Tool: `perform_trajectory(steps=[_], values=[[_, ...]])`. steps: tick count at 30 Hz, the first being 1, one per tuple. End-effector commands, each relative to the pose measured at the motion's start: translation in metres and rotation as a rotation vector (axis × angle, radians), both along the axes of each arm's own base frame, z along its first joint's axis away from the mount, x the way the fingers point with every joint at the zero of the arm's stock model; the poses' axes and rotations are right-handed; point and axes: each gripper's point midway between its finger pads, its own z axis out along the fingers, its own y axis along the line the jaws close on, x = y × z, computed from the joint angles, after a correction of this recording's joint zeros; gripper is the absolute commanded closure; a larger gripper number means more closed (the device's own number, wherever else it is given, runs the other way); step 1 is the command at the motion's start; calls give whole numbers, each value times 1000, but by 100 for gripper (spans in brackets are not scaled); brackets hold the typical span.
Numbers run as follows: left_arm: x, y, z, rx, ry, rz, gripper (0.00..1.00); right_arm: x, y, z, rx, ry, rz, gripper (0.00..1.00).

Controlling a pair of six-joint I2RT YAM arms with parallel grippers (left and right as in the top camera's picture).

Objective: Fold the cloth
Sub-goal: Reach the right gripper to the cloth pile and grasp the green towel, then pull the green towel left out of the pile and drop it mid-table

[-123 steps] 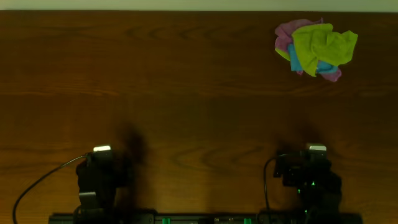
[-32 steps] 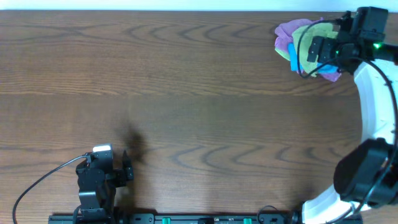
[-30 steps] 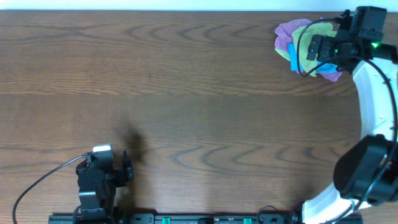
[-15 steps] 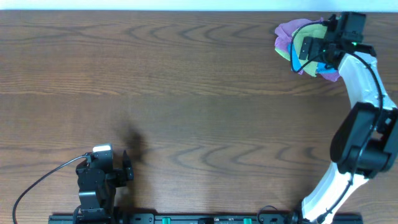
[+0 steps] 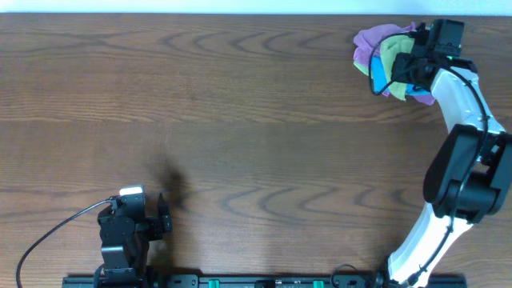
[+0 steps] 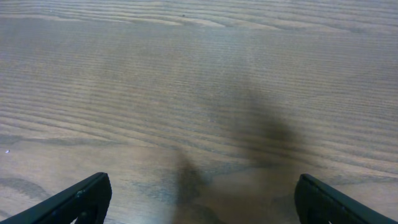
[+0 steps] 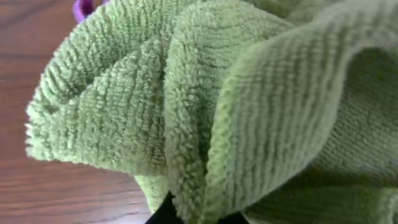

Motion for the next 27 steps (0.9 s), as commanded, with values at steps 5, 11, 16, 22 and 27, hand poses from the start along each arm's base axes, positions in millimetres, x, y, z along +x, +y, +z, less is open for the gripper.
perform_trajectory(steps=[5, 11, 16, 22, 27], values=[[-1, 2, -4, -2, 7, 13, 5, -3, 16, 42, 12, -48, 39, 99], [-1, 2, -4, -2, 6, 13, 5, -23, 48, 88, -5, -70, 112, 99], [-1, 2, -4, -2, 7, 13, 5, -46, 76, 115, -4, -62, 168, 99], [-1, 2, -4, -2, 7, 13, 5, -93, 143, 135, 33, 5, 357, 99], [-1, 2, -4, -2, 7, 13, 5, -138, 214, 143, 102, 68, 558, 99]])
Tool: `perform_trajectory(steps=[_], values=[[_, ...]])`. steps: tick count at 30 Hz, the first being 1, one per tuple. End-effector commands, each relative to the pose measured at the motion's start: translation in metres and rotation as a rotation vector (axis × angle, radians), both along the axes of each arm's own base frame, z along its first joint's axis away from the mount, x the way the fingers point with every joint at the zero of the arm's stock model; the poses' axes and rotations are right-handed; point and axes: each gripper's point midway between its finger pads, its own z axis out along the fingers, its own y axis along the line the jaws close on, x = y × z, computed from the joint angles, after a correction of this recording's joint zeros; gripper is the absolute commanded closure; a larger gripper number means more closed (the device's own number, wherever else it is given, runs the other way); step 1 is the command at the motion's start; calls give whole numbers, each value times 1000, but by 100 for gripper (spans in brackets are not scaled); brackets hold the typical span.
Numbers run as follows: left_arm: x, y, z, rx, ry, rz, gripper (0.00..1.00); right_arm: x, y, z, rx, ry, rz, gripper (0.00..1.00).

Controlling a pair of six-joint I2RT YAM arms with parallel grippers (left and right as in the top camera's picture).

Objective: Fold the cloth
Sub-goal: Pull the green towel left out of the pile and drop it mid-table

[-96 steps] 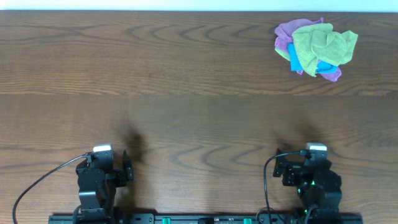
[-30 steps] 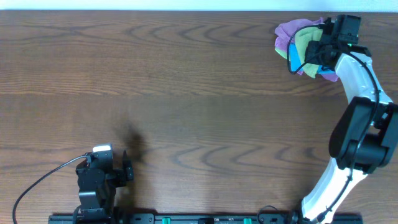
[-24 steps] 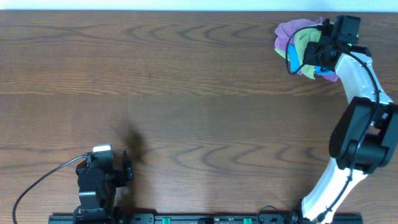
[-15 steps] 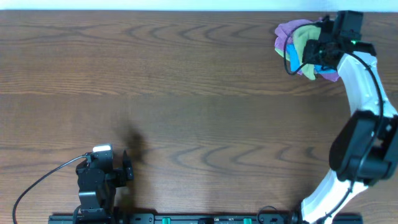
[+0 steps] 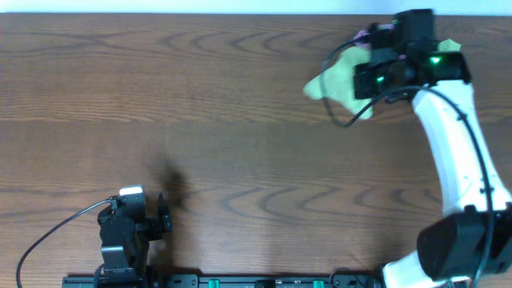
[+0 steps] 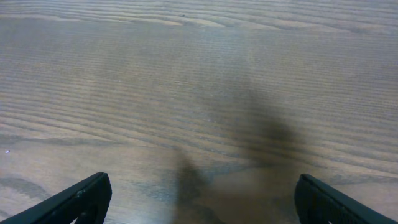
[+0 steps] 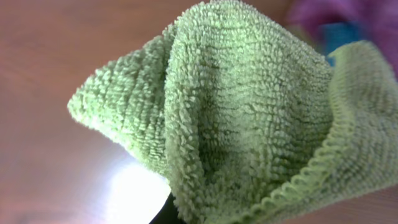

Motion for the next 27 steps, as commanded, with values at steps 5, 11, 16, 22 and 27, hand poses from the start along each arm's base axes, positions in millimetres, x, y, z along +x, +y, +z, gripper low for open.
perform_trajectory(steps=[5, 11, 16, 22, 27], values=[[-1, 2, -4, -2, 6, 13, 5, -60, 106, 22, 72, 22, 321, 99], [-1, 2, -4, -2, 7, 13, 5, -109, 176, 21, 66, 30, 540, 99], [-1, 2, -4, -2, 7, 13, 5, -112, 212, 28, 50, -83, 639, 99], [-1, 2, -4, -2, 7, 13, 5, -67, 228, 13, 46, -184, 633, 99], [-1, 2, -4, -2, 6, 13, 5, -26, 220, -31, 41, -136, 539, 99]])
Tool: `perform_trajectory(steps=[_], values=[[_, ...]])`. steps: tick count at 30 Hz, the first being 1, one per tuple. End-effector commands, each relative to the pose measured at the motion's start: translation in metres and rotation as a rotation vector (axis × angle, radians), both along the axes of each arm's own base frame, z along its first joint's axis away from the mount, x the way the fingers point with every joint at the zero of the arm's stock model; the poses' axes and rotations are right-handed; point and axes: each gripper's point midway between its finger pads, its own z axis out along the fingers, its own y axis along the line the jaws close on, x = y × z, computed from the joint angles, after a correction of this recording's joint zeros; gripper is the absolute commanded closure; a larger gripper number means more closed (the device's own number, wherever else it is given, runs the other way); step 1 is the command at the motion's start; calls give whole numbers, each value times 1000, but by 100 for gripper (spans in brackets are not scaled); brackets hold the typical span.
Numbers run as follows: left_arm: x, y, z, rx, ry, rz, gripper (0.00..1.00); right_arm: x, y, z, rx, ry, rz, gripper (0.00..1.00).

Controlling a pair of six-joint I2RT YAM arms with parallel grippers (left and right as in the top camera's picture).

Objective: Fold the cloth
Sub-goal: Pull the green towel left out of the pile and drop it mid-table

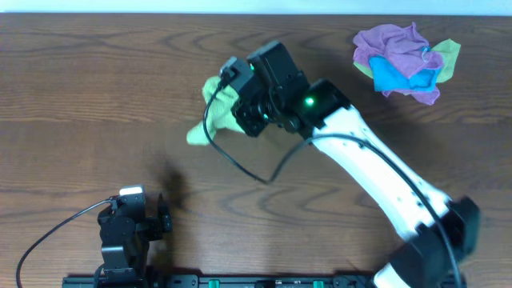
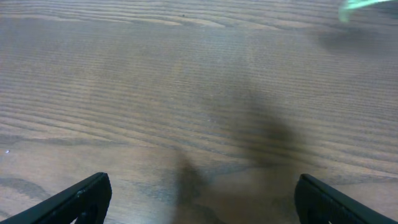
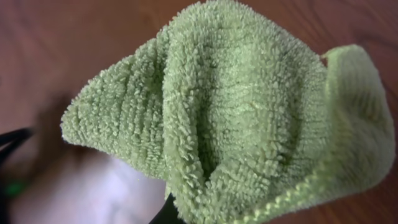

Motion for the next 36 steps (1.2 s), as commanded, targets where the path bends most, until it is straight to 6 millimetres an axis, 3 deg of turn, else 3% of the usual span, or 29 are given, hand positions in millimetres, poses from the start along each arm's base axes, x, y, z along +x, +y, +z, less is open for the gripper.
perform_trajectory(steps=[1, 3, 4, 5, 6, 8, 10, 14, 18, 23, 25, 28, 36], values=[[-1, 2, -3, -2, 5, 14, 5, 27, -18, -43, -57, 77, -90, 99], [-1, 2, -3, -2, 6, 13, 5, 36, -53, -74, -171, 150, -234, 97], [-1, 2, -3, -2, 6, 13, 5, 37, -76, -84, -241, 178, -322, 76], [-1, 2, -3, -2, 5, 13, 5, 38, -103, -92, -320, 202, -421, 27], [-1, 2, -3, -2, 6, 13, 5, 38, -126, -95, -380, 214, -488, 1], [-1, 2, -3, -2, 5, 13, 5, 39, -154, -92, -423, 228, -551, 1], [-1, 2, -3, -2, 5, 13, 5, 41, -170, -81, -396, 233, -588, 1], [-1, 0, -4, -10, 6, 3, 5, 44, -183, -61, -350, 218, -622, 1], [-1, -4, -5, -21, 10, -14, 5, 26, -176, -59, -284, 318, -595, 1], [2, -14, -3, -64, -4, -58, 5, -1, -147, -62, -156, 485, -496, 1], [6, -26, 4, -100, -34, -118, 5, -8, -143, -67, -129, 530, -479, 1], [11, -41, 18, -142, -85, -193, 5, -18, -152, -86, -145, 583, -490, 1], [10, -46, 59, -308, -69, -121, 5, -49, -153, -132, 23, 755, -445, 1]])
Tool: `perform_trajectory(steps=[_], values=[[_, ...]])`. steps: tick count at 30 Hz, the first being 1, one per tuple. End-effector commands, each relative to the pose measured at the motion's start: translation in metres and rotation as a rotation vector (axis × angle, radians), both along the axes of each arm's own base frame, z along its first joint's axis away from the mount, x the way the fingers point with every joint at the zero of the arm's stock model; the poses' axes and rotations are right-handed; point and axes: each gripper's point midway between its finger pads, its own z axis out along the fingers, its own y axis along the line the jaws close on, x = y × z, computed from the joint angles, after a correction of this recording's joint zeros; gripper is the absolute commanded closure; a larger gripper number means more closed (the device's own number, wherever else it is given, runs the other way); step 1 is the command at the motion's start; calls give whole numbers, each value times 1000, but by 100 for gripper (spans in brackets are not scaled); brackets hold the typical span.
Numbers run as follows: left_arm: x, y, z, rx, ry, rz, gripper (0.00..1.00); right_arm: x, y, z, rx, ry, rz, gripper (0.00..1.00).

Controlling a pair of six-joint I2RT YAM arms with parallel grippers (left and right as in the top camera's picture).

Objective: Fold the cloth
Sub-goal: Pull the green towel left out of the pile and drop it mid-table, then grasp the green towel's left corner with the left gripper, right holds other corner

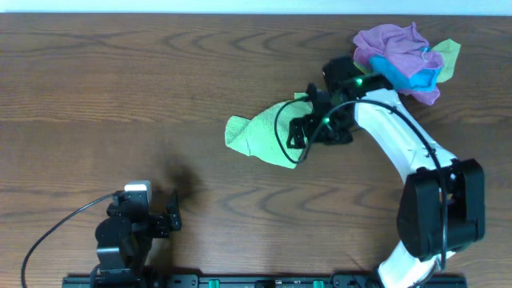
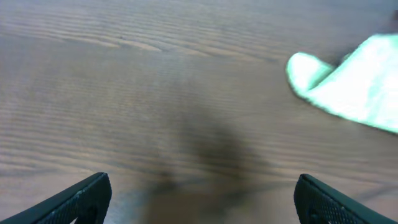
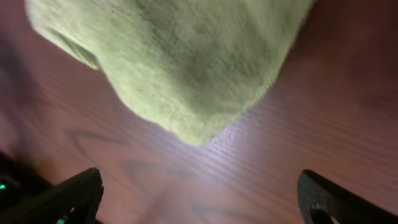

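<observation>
A light green cloth [image 1: 264, 132] lies crumpled and partly spread on the wooden table near its middle. It also shows in the right wrist view [image 3: 180, 56] and at the right edge of the left wrist view [image 2: 354, 87]. My right gripper [image 1: 308, 128] hangs just over the cloth's right end, open, with nothing between its fingers [image 3: 68, 196]. My left gripper [image 1: 168, 218] stays at the front left, open and empty, its fingertips [image 2: 81, 196] far apart, well away from the cloth.
A heap of other cloths [image 1: 404, 60], purple, blue and yellow-green, sits at the table's back right. The right arm [image 1: 400, 144] stretches from the front right across toward the middle. A cable [image 1: 56, 232] trails from the left arm at the front.
The right gripper has let go of the green cloth and is open. The cloth now lies on the table, right of where it hung. The left gripper has shifted slightly.
My right gripper was shut on the green cloth in the heap at the back right. Then it held the cloth clear of the heap, then carried over the table's middle left. Now the cloth rests near the middle and the gripper is open.
</observation>
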Motion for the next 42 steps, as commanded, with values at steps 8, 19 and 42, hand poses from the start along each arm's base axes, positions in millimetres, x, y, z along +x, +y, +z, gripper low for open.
perform_trajectory(steps=[8, 19, 42], values=[[33, -29, 66, -248, 228, -41, 5, -30, 24, -23, 213, 68, -8, 1], [88, -57, 40, -550, 567, 8, 5, -12, 35, -40, 261, -17, -89, 13], [92, -74, 4, -818, 811, 274, 5, 11, 19, 33, 272, -247, -151, 99]])
